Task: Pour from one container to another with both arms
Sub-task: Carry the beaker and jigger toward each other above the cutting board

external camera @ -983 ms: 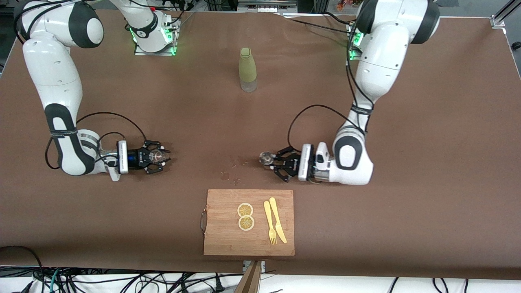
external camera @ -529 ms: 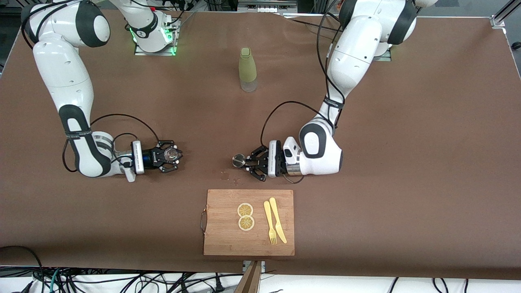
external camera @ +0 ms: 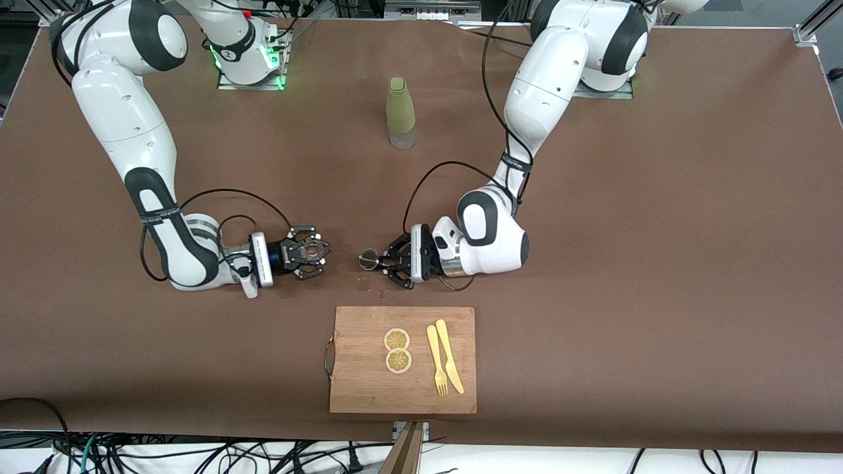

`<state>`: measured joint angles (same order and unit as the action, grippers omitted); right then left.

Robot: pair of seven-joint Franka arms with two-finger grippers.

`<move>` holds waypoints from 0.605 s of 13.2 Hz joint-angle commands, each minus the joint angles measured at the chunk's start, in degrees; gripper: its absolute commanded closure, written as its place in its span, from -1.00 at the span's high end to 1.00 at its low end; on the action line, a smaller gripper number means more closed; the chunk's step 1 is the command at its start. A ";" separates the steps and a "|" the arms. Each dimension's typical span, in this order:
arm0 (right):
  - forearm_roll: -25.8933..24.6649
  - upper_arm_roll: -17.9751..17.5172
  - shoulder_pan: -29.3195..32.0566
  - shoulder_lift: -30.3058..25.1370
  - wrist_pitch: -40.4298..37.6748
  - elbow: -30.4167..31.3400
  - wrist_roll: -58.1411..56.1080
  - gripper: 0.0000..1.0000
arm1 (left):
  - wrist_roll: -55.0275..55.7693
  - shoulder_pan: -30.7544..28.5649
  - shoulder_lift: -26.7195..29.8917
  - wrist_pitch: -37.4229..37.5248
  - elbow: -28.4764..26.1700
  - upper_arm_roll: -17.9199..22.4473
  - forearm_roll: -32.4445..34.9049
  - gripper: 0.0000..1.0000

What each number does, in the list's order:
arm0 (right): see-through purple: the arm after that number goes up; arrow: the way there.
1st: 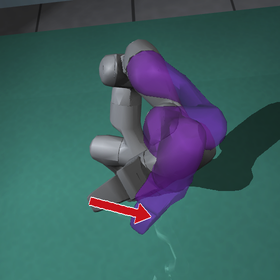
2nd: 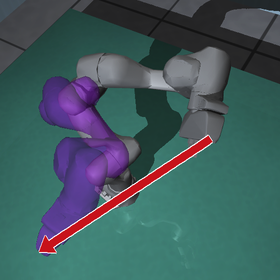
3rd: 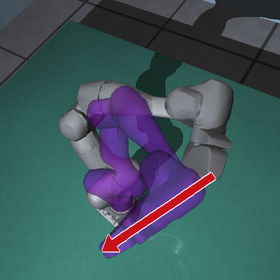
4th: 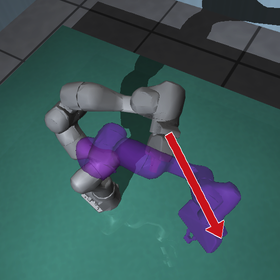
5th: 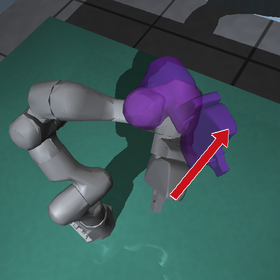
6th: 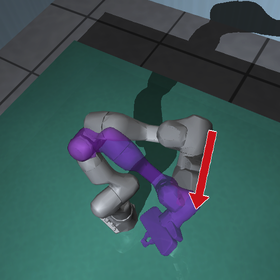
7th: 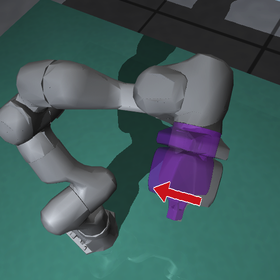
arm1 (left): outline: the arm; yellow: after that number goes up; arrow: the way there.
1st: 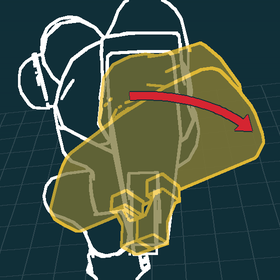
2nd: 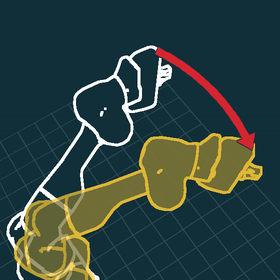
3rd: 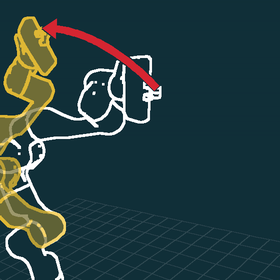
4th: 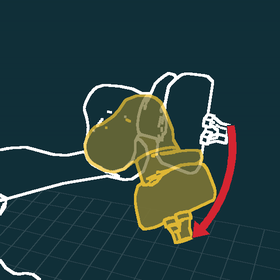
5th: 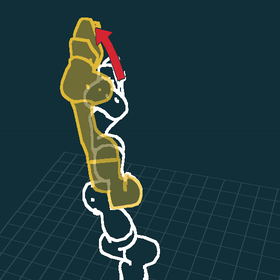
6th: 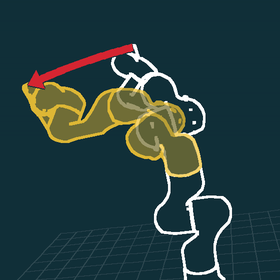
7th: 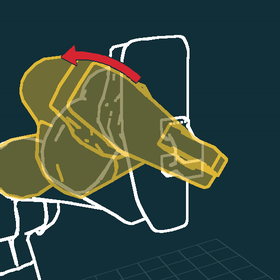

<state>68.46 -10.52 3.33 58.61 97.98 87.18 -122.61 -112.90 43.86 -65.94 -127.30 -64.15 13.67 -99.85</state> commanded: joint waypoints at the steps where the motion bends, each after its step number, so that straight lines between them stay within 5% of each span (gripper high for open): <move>1: -0.08 -1.86 0.02 -0.69 0.37 -1.75 7.80 -0.86 | 1.02 1.14 -1.91 -0.84 2.89 1.27 -2.10 -1.00; 8: -7.98 -5.47 -1.30 -1.40 -0.68 -1.92 19.43 -0.86 | 0.84 1.49 -2.18 -1.63 2.89 1.27 -2.19 -1.00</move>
<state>62.63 -14.80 2.30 58.11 97.88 85.00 -105.39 -112.71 44.36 -66.07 -128.04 -63.91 13.71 -100.01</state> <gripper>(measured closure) 0.841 0.793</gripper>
